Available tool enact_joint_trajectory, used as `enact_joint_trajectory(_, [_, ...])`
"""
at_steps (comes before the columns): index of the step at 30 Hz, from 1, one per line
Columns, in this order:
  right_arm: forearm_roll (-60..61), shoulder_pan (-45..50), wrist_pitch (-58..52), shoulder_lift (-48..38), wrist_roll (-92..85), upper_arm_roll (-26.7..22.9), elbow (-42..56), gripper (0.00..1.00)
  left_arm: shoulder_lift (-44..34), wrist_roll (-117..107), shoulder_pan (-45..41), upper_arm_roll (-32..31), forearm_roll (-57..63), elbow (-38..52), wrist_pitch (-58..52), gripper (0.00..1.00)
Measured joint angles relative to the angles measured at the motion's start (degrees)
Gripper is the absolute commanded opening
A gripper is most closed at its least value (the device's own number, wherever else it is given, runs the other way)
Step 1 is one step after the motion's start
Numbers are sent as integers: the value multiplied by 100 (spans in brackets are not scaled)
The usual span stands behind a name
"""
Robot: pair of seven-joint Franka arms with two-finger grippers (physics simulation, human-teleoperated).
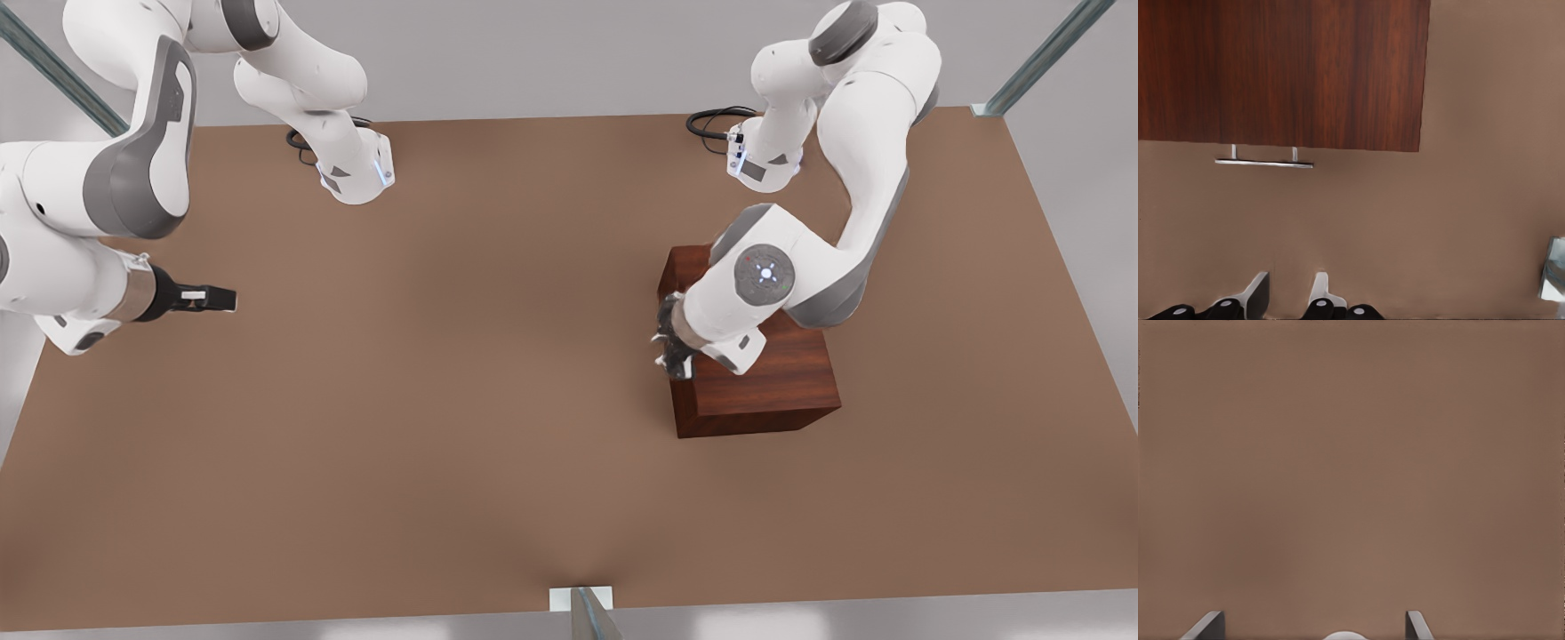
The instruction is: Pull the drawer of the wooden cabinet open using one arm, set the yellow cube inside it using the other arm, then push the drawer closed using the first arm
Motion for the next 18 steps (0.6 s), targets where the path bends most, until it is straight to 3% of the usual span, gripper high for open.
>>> enact_joint_trajectory(4, [35, -9, 143, -162, 17, -7, 28, 100, -56, 2024, 689, -759, 958, 864, -1715, 100])
enact_joint_trajectory(5, [40, -7, 182, -201, 21, -5, 4, 100, -343, 2769, 700, -450, 1349, 860, -2010, 100])
enact_joint_trajectory(6, [43, -5, 219, -249, 24, -2, -48, 100, -796, 3538, 377, 629, 1359, 735, -2165, 100])
enact_joint_trajectory(7, [45, -2, 253, -289, 27, 0, -100, 100, -1480, 4261, -295, 2201, 963, 140, -2161, 100])
enact_joint_trajectory(8, [47, 0, 282, -314, 29, 0, -129, 100, -2046, 4838, -910, 3246, 585, -452, -2100, 100])
enact_joint_trajectory(9, [49, 0, 306, -327, 31, 1, -144, 100, -2331, 5295, -1242, 3773, 220, -758, -2085, 100])
enact_joint_trajectory(12, [48, 0, 359, -336, 34, -4, -158, 100, -2440, 6430, -1511, 4166, -559, -949, -2128, 100])
enact_joint_trajectory(18, [43, -2, 410, -339, 36, -7, -160, 100, -2485, 8133, -1564, 4199, -1275, -950, -2180, 100])
